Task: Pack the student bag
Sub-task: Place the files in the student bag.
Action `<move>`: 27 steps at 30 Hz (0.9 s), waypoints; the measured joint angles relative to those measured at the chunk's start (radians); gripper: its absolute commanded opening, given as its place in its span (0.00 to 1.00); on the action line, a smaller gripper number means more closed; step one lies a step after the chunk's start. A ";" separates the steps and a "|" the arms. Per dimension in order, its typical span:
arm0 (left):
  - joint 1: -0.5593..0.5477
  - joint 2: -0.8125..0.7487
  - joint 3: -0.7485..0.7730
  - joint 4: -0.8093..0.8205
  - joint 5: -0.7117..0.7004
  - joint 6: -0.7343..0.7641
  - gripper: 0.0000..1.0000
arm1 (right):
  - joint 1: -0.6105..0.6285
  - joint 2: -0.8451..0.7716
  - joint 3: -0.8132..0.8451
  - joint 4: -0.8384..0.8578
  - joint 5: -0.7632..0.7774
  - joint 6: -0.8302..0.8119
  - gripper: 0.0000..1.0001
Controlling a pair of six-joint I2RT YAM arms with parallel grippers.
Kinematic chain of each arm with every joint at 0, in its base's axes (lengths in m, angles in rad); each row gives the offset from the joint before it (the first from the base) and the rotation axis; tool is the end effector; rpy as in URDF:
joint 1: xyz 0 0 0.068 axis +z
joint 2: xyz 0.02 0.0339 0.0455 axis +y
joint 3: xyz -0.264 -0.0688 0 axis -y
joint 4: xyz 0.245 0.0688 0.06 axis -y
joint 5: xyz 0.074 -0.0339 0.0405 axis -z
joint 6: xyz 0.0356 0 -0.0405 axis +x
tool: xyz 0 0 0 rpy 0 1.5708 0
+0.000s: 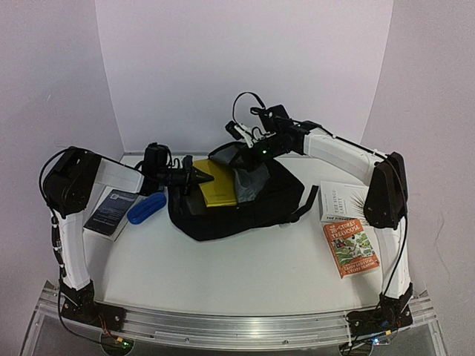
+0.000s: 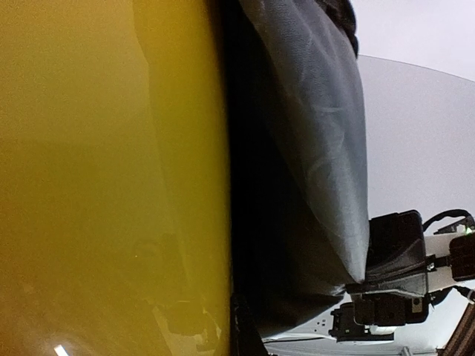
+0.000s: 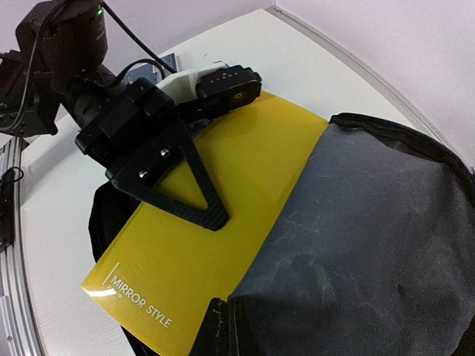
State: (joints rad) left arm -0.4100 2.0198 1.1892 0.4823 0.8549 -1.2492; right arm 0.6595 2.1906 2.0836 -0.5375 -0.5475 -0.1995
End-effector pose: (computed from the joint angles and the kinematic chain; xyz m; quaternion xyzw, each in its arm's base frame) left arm 0.3888 -0.1983 0.1777 -0.0863 0.7775 -0.6145 0.1022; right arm 0.3892 0.3252 0.2992 -0.4685 0.7328 0.3336 0.3637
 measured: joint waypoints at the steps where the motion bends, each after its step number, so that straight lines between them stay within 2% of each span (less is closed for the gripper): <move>1: -0.002 0.006 0.021 -0.030 -0.001 0.019 0.00 | 0.000 0.000 0.000 0.000 -0.003 -0.001 0.00; 5: -0.015 0.013 0.053 -0.148 -0.035 0.090 0.01 | -0.005 0.000 0.000 0.004 -0.014 -0.008 0.00; 7: -0.017 0.015 0.060 -0.207 -0.049 0.118 0.14 | -0.005 0.000 0.000 0.005 -0.020 -0.010 0.00; 9: -0.020 0.021 0.078 -0.281 -0.067 0.151 0.37 | -0.005 0.000 0.000 0.004 -0.024 -0.010 0.00; 11: -0.021 0.024 0.099 -0.358 -0.098 0.180 0.50 | -0.005 0.000 0.000 0.005 -0.026 -0.010 0.00; 16: -0.020 0.016 0.158 -0.604 -0.228 0.265 0.68 | -0.009 0.000 -0.020 0.008 -0.027 -0.019 0.00; 19: -0.020 -0.004 0.224 -0.787 -0.320 0.326 0.71 | -0.014 0.000 -0.053 0.021 -0.028 -0.023 0.00; 23: -0.020 -0.045 0.378 -1.024 -0.461 0.439 0.68 | -0.023 -0.002 -0.101 0.037 -0.042 -0.024 0.00; 27: -0.014 -0.101 0.486 -1.170 -0.577 0.544 0.65 | -0.033 -0.016 -0.146 0.047 -0.049 -0.025 0.00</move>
State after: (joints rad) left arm -0.4240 1.9190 1.6749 -0.6878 0.2780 -0.7048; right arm 0.6266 2.1746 1.9378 -0.4902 -0.5961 -0.2241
